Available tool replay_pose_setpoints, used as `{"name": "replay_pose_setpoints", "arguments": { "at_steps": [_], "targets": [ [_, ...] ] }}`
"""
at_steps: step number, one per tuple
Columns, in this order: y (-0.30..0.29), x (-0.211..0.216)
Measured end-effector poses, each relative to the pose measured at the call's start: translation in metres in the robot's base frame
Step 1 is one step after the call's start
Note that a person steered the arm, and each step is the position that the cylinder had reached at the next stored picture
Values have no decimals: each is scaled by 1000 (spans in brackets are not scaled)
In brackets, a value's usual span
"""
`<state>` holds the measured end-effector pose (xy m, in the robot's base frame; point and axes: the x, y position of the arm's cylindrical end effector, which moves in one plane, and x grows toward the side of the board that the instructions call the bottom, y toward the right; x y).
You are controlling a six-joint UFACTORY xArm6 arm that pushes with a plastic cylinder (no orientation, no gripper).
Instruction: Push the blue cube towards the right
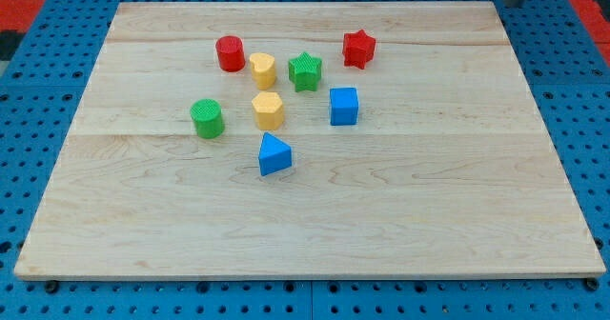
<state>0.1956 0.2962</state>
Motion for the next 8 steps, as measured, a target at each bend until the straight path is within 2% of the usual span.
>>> {"name": "replay_pose_setpoints", "arguments": {
  "at_steps": [1, 2, 3, 4, 5, 6, 8],
  "targets": [
    [-15, 0],
    [-46, 44],
    [-53, 112],
    [-123, 148],
    [-209, 147],
    [-268, 145],
    [-296, 199]
  ]
}}
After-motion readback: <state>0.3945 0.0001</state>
